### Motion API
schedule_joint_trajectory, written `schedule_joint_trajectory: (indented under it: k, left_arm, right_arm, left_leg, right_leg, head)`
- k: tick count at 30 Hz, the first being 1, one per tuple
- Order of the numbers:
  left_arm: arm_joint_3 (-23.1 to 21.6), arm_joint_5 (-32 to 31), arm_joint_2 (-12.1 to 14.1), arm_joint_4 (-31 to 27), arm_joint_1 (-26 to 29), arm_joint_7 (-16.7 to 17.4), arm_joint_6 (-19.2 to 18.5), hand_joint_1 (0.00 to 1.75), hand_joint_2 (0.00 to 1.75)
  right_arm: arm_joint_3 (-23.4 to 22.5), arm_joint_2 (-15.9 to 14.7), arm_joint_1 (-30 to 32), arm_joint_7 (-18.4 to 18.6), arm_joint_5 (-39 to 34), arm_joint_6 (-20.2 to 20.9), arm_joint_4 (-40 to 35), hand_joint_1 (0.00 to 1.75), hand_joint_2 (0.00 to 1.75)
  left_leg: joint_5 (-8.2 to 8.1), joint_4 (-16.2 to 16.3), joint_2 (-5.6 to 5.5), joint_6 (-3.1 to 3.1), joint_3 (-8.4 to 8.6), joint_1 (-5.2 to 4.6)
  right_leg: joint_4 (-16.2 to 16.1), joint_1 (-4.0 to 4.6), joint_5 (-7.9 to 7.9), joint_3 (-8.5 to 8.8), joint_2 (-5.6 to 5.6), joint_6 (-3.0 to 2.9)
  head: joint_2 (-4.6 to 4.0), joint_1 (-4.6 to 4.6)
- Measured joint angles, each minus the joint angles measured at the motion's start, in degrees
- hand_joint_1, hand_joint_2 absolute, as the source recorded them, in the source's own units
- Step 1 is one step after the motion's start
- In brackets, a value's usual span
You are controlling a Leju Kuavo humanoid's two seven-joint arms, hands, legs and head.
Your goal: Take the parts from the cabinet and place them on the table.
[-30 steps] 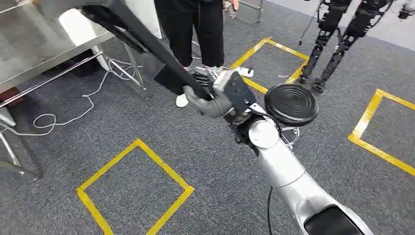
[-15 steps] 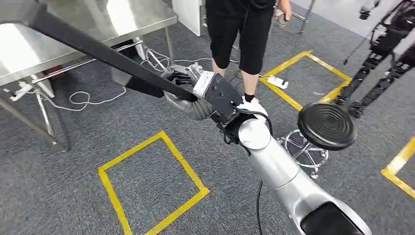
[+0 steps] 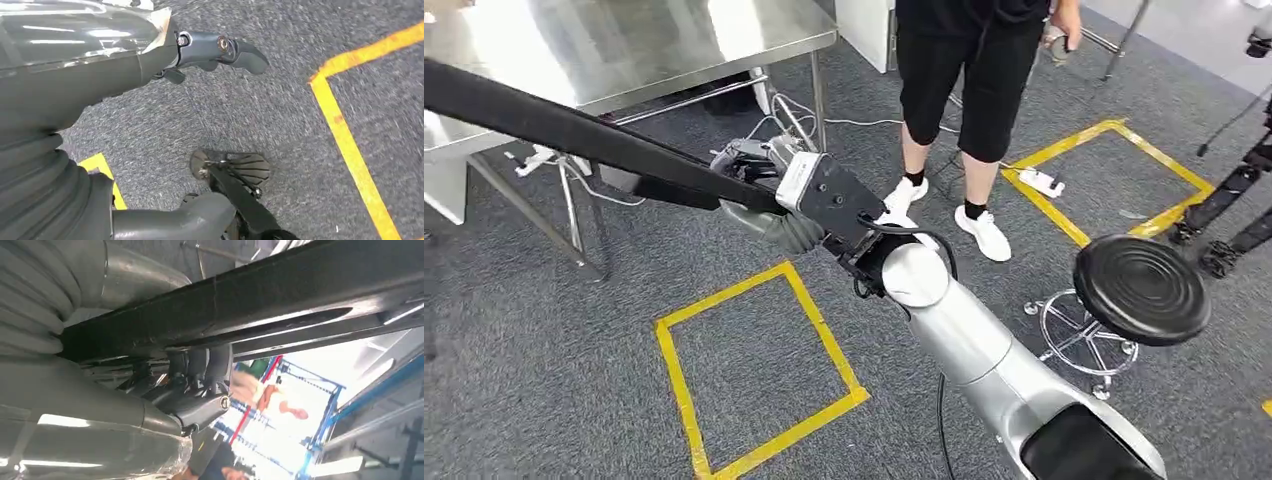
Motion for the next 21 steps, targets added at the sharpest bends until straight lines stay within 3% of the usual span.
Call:
schedule_joint_trajectory:
  k: [1, 2, 3, 6, 7, 8, 9, 10, 11, 12, 13, 15, 16, 17, 18, 21]
  left_arm:
    - [0.1, 0.0, 0.0, 0.0, 0.0, 0.0, 0.0, 0.00, 1.75]
    - [0.2, 0.0, 0.0, 0.0, -0.2, 0.0, 0.0, 0.00, 1.75]
    - [0.3, 0.0, 0.0, 0.0, -0.3, 0.0, 0.0, 0.00, 1.75]
    - [0.4, 0.1, 0.0, 0.0, -0.3, 0.0, 0.0, 0.00, 1.75]
    - [0.5, 0.1, 0.0, 0.0, -0.2, 0.0, 0.0, 0.00, 1.75]
    - [0.6, 0.1, -0.1, 0.0, -0.1, 0.0, 0.0, 0.00, 1.75]
    - [0.7, 0.1, -0.1, 0.0, -0.3, 0.0, 0.0, 0.00, 1.75]
    - [0.9, 0.1, 0.0, 0.0, -0.3, 0.0, 0.0, 0.00, 1.75]
    - [1.0, 0.1, 0.0, 0.0, -0.4, 0.0, 0.1, 0.00, 1.75]
    - [1.0, 0.1, 0.0, 0.0, -0.4, 0.0, 0.1, 0.00, 1.75]
    - [1.2, 0.2, -0.1, 0.0, -0.4, 0.0, 0.1, 0.00, 1.75]
    - [1.3, 0.2, -0.1, 0.0, -0.2, 0.0, 0.1, 0.00, 1.75]
    - [1.3, 0.2, -0.1, 0.0, -0.2, 0.0, 0.1, 0.00, 1.75]
    - [1.3, 0.2, -0.1, 0.0, -0.1, 0.0, 0.1, 0.00, 1.75]
    - [1.3, 0.2, -0.1, 0.0, -0.2, 0.0, 0.2, 0.00, 1.75]
    - [1.4, 0.2, -0.1, 0.0, 0.2, 0.0, 0.2, 0.00, 1.75]
  right_arm:
    - [0.2, 0.2, -0.2, -0.1, 0.0, 0.0, 0.0, 1.75, 1.75]
    - [0.3, 0.3, -0.5, -0.2, -0.1, 0.0, 0.2, 1.75, 1.75]
    - [0.4, 0.3, -0.8, -0.5, -0.2, 0.0, 0.3, 1.75, 1.75]
    - [0.7, 0.5, -1.1, -1.2, -0.5, 0.1, 0.9, 1.75, 1.75]
    - [0.7, 0.8, -1.1, -1.3, -0.5, 0.1, 1.0, 1.75, 1.75]
    - [0.8, 0.8, -1.2, -1.4, -0.6, 0.1, 1.2, 1.75, 1.75]
    - [0.8, 0.9, -1.5, -1.9, -0.7, 0.1, 1.4, 1.75, 1.75]
    - [0.8, 0.8, -1.6, -2.2, -0.9, 0.1, 1.6, 1.75, 1.75]
    - [0.8, 0.7, -1.5, -2.3, -0.9, 0.1, 2.0, 1.75, 1.75]
    - [0.8, 0.6, -1.2, -2.3, -0.9, 0.1, 2.3, 1.75, 1.75]
    - [0.9, 0.5, -1.0, -2.3, -1.0, 0.1, 2.9, 1.75, 1.75]
    - [1.0, 0.4, -1.1, -2.3, -1.0, 0.1, 3.5, 1.75, 1.75]
    - [1.0, 0.4, -1.3, -2.4, -1.0, 0.1, 3.6, 1.75, 1.75]
    - [1.0, 0.5, -1.5, -2.5, -1.0, 0.0, 3.7, 1.75, 1.75]
    - [1.1, 0.5, -1.6, -2.7, -1.0, 0.0, 3.9, 1.75, 1.75]
    - [1.1, 0.9, -1.6, -2.9, -1.1, 0.0, 4.4, 1.75, 1.75]
  left_leg:
    - [2.26, -5.1, 1.79, 0.43, 2.77, -0.18]
    - [1.51, -7.4, 4.98, 0.51, 4.12, -0.94]
    - [1.64, -7.8, 4.24, 0.87, 3.99, -1.31]
    - [1.55, -8.1, 2.11, 1.30, 3.84, -1.50]
    - [2.00, -9.1, 1.34, 1.86, 4.73, -0.76]
    - [1.97, -9.4, 0.81, 1.90, 5.16, -0.94]
    - [2.06, -9.5, 0.09, 2.36, 5.25, -0.82]
    - [2.04, -9.5, -0.46, 2.47, 5.24, -0.82]
    - [1.97, -9.5, -1.54, 2.57, 5.28, -0.82]
    - [1.93, -9.4, -2.47, 2.60, 5.28, -0.84]
    - [1.92, -9.4, -3.29, 2.59, 5.29, -0.84]
    - [1.83, -9.2, -5.04, 2.46, 5.29, -0.83]
    - [1.68, -8.9, -5.86, 2.23, 5.30, -0.81]
    - [1.55, -8.7, -6.40, 2.00, 5.11, -0.75]
    - [1.35, -8.3, -7.12, 1.66, 4.82, -1.18]
    - [1.52, -8.6, -8.01, 0.92, 4.66, -0.54]
  right_leg:
    - [0.0, 0.07, -0.36, 0.37, -0.46, 0.21]
    - [-0.1, 0.40, -0.57, 0.59, -0.87, 0.43]
    - [-0.1, 1.14, -0.77, 0.52, -1.37, 0.75]
    - [-0.8, 1.18, -1.08, 1.26, -3.37, 1.38]
    - [-0.6, 1.75, -1.70, 1.02, -3.55, 1.86]
    - [0.7, 1.11, -2.26, 1.07, -1.05, 1.90]
    - [4.8, 1.19, -3.87, -0.88, 1.47, 1.39]
    - [8.1, 1.02, -5.08, -2.67, 2.30, 1.10]
    - [13.6, 1.00, -6.75, -5.77, 2.97, 0.81]
    - [16.6, 1.02, -7.22, -7.88, 3.14, 0.93]
    - [16.7, 1.02, -6.46, -8.69, 3.22, 1.21]
    - [10.0, 0.84, -2.35, -6.67, 3.50, 2.36]
    - [4.2, 0.55, 0.35, -4.27, 4.59, 2.95]
    - [0.5, 0.18, 1.54, -2.89, 6.72, 3.03]
    - [0.1, 0.17, 1.65, -2.15, 6.66, 2.23]
    - [0.3, 0.84, 1.75, -2.23, 5.47, 1.11]
  head:
    - [0.00, 0.04]
    - [0.00, 0.02]
    - [0.02, 0.04]
    - [0.00, 0.04]
    - [0.02, 0.18]
    - [0.00, 0.33]
    - [0.00, 0.19]
    - [0.00, 0.50]
    - [0.00, 0.59]
    - [0.00, 0.57]
    - [0.00, 0.66]
    - [0.00, 0.66]
    - [0.00, 0.70]
    - [0.00, 0.70]
    - [0.00, 0.72]
    - [0.00, 0.70]
